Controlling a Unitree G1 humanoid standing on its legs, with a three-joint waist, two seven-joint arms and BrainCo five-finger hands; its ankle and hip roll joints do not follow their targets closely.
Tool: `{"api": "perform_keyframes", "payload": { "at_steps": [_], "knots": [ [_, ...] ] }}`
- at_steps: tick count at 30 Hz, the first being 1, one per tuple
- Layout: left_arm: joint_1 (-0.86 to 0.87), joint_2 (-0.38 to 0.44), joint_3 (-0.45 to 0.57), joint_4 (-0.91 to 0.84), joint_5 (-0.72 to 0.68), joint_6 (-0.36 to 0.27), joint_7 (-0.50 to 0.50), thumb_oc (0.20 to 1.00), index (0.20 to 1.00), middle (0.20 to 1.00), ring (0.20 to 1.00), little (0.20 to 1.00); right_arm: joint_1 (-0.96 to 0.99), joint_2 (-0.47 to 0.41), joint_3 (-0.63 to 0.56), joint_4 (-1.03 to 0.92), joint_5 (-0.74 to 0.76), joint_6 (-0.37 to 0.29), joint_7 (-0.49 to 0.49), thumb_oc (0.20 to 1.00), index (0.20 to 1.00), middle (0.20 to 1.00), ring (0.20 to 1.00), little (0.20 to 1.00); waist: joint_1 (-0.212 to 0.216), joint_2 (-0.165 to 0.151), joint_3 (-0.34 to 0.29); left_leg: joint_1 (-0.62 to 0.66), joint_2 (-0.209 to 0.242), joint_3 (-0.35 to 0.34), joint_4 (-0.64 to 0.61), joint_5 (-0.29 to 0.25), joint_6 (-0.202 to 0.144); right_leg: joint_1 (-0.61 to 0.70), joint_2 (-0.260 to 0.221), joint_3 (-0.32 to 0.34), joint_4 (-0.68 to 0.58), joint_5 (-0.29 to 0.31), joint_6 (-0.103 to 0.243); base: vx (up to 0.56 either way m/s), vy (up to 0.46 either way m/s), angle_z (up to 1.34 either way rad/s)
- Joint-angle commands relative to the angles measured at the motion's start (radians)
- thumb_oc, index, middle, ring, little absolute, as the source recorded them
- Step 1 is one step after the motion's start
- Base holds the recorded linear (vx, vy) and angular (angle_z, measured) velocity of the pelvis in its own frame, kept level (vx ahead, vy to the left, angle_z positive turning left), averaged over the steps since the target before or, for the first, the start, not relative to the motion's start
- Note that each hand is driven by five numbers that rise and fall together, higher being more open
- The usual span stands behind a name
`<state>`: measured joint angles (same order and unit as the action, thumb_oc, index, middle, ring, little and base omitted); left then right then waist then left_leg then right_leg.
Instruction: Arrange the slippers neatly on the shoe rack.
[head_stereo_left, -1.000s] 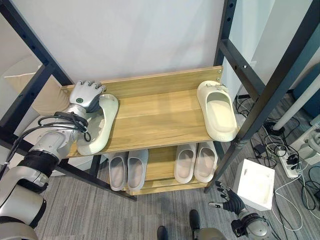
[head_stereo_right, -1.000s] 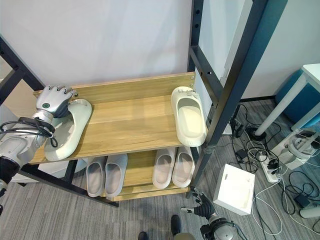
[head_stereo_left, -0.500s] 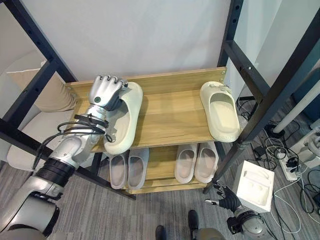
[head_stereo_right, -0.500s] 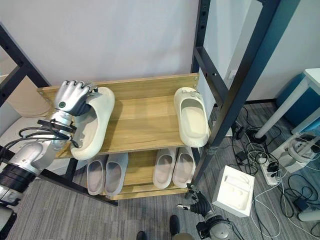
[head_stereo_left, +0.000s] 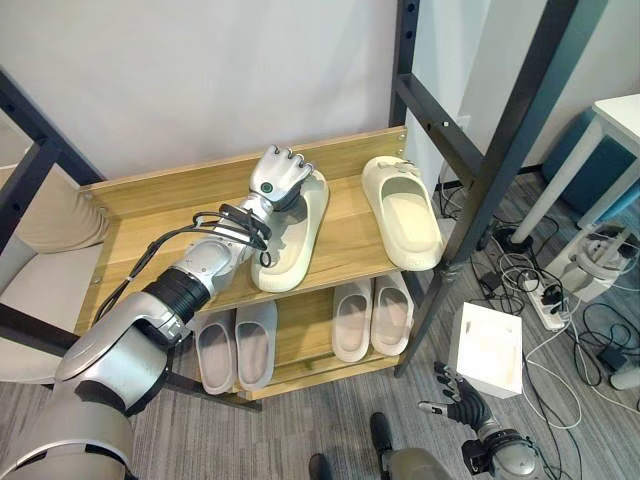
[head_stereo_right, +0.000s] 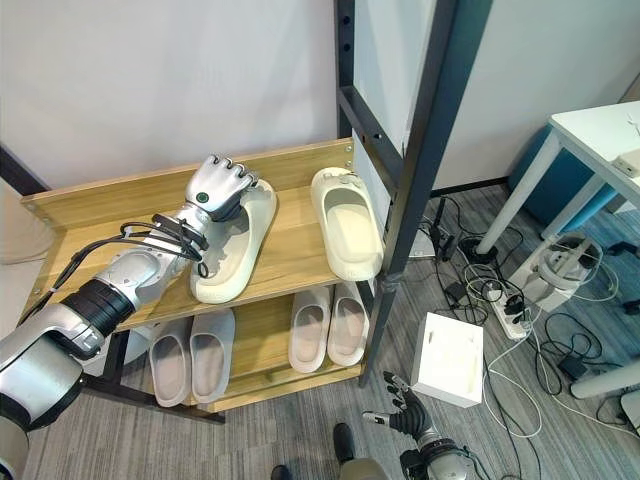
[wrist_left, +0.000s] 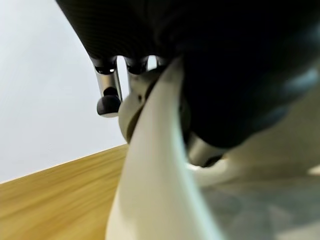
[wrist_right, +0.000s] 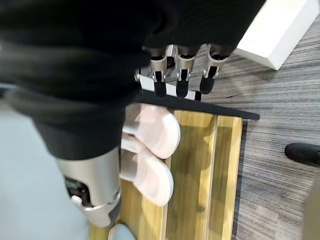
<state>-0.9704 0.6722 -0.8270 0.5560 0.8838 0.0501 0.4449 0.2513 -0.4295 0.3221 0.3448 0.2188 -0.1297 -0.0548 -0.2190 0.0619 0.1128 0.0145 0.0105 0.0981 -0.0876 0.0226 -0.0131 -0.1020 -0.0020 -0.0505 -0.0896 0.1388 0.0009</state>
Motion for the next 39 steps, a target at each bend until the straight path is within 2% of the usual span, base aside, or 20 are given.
{"api": "perform_keyframes", "payload": {
  "at_steps": [1,7,8,9,15,17,24,25,29,30,32,35,36,37,39],
  "knots": [
    [-0.232,-0.004,0.055,0.122,-0.006,0.044,0.033,0.200,0.200,0.200,0.200,0.200,0.012,-0.027,-0.058,-0.066,0.040,-0.051,-0.011,1.000,1.000,1.000,1.000,1.000,-0.037,-0.004,-0.006,0.065,0.009,0.011,0.000,-0.167,0.005,0.146,-0.009,0.016,0.002,-0.255,0.079,0.02,-0.061,-0.10],
    [-0.237,-0.060,0.056,0.112,-0.030,0.041,0.036,0.200,0.200,0.200,0.200,0.200,0.031,-0.024,-0.065,-0.054,0.045,-0.046,-0.016,1.000,1.000,1.000,1.000,1.000,-0.051,0.004,-0.007,0.073,0.013,0.015,0.000,-0.165,0.001,0.157,-0.004,0.018,0.002,-0.264,0.072,0.01,-0.052,-0.10],
    [-0.236,-0.066,0.057,0.120,-0.033,0.042,0.037,0.294,0.294,0.294,0.294,0.294,0.032,-0.025,-0.066,-0.052,0.045,-0.046,-0.018,1.000,1.000,1.000,1.000,1.000,-0.053,0.004,-0.007,0.074,0.013,0.016,0.000,-0.165,0.001,0.158,-0.004,0.018,0.002,-0.265,0.072,0.00,0.000,0.00],
    [-0.243,-0.076,0.053,0.142,-0.036,0.052,0.033,1.000,1.000,1.000,1.000,1.000,0.033,-0.025,-0.067,-0.048,0.044,-0.046,-0.019,1.000,1.000,1.000,1.000,1.000,-0.055,0.007,-0.007,0.075,0.013,0.017,0.000,-0.165,0.000,0.160,-0.003,0.017,0.002,-0.265,0.071,-0.01,-0.030,0.04],
    [-0.251,-0.067,0.050,0.178,-0.050,0.050,-0.002,1.000,1.000,1.000,1.000,1.000,0.029,-0.016,-0.073,-0.033,0.047,-0.040,-0.018,1.000,1.000,1.000,1.000,1.000,-0.049,0.004,-0.010,0.079,0.015,0.012,0.000,-0.163,-0.001,0.168,-0.002,0.010,0.002,-0.269,0.069,-0.01,-0.011,0.01],
    [-0.225,-0.037,0.075,0.117,-0.067,0.036,-0.052,1.000,1.000,1.000,1.000,1.000,0.019,-0.001,-0.075,-0.023,0.051,-0.031,-0.009,1.000,1.000,1.000,1.000,1.000,-0.031,-0.005,-0.014,0.082,0.013,-0.006,0.000,-0.158,-0.002,0.181,-0.003,-0.011,0.002,-0.272,0.065,-0.05,-0.033,0.09],
    [-0.145,0.006,0.128,-0.042,-0.069,0.006,-0.113,1.000,1.000,1.000,1.000,1.000,-0.017,0.024,-0.060,0.004,0.053,-0.016,-0.002,1.000,1.000,1.000,1.000,1.000,0.002,-0.020,-0.015,0.082,0.008,-0.036,0.000,-0.152,0.000,0.195,-0.004,-0.038,0.002,-0.273,0.060,-0.04,-0.005,0.21],
    [-0.098,0.010,0.158,-0.087,-0.082,-0.007,-0.131,1.000,1.000,1.000,1.000,1.000,-0.028,0.035,-0.055,0.012,0.051,-0.011,0.000,1.000,1.000,1.000,1.000,1.000,0.017,-0.026,-0.016,0.078,0.006,-0.046,0.000,-0.150,0.002,0.196,-0.005,-0.048,0.002,-0.271,0.059,-0.05,0.006,0.05],
    [-0.008,0.025,0.229,-0.174,-0.133,-0.029,-0.148,1.000,1.000,1.000,1.000,1.000,-0.044,0.048,-0.050,0.024,0.040,-0.005,-0.001,1.000,1.000,1.000,1.000,1.000,0.033,-0.032,-0.017,0.073,0.003,-0.058,0.000,-0.146,0.003,0.198,-0.006,-0.059,0.002,-0.269,0.057,-0.05,0.009,0.19],
    [0.107,-0.004,0.334,-0.250,-0.316,-0.084,-0.150,1.000,1.000,1.000,1.000,1.000,-0.053,0.070,-0.052,0.036,0.031,0.003,-0.003,1.000,1.000,1.000,1.000,1.000,0.052,-0.038,-0.017,0.073,0.001,-0.066,0.000,-0.142,0.005,0.200,-0.008,-0.067,0.002,-0.269,0.054,-0.05,0.024,0.02],
    [0.213,-0.051,0.414,-0.282,-0.530,-0.132,-0.163,1.000,1.000,1.000,1.000,1.000,-0.057,0.082,-0.048,0.042,0.020,0.013,-0.001,1.000,1.000,1.000,1.000,1.000,0.058,-0.039,-0.021,0.074,0.000,-0.067,0.000,-0.140,0.007,0.202,-0.008,-0.067,0.002,-0.268,0.052,-0.03,0.025,0.11],
    [0.409,-0.189,0.499,-0.321,-1.217,-0.242,-0.242,1.000,1.000,1.000,1.000,1.000,-0.068,0.098,-0.042,0.030,0.010,0.033,-0.001,1.000,1.000,1.000,1.000,1.000,0.073,-0.044,-0.031,0.069,-0.002,-0.073,0.000,-0.134,0.012,0.200,-0.010,-0.071,0.002,-0.261,0.050,-0.03,0.034,0.16],
    [0.447,-0.220,0.499,-0.316,-1.387,-0.245,-0.279,1.000,1.000,1.000,1.000,1.000,-0.072,0.098,-0.037,0.023,0.006,0.042,-0.003,1.000,1.000,1.000,1.000,1.000,0.073,-0.044,-0.032,0.067,-0.002,-0.072,0.000,-0.134,0.012,0.198,-0.010,-0.070,0.002,-0.260,0.050,-0.03,0.038,0.06],
    [0.474,-0.217,0.488,-0.335,-1.505,-0.233,-0.309,1.000,1.000,1.000,1.000,1.000,-0.069,0.092,-0.035,0.019,0.005,0.050,-0.003,1.000,1.000,1.000,1.000,1.000,0.072,-0.044,-0.037,0.063,-0.003,-0.071,0.000,-0.132,0.014,0.194,-0.011,-0.072,0.002,-0.258,0.050,-0.02,0.035,0.07],
    [0.491,-0.226,0.479,-0.346,-1.628,-0.219,-0.325,1.000,1.000,1.000,1.000,1.000,-0.067,0.086,-0.025,0.009,-0.002,0.057,-0.001,1.000,1.000,1.000,1.000,1.000,0.070,-0.044,-0.040,0.061,-0.003,-0.069,0.000,-0.132,0.014,0.192,-0.011,-0.072,0.002,-0.257,0.052,-0.01,0.017,-0.01]
  ]
}}
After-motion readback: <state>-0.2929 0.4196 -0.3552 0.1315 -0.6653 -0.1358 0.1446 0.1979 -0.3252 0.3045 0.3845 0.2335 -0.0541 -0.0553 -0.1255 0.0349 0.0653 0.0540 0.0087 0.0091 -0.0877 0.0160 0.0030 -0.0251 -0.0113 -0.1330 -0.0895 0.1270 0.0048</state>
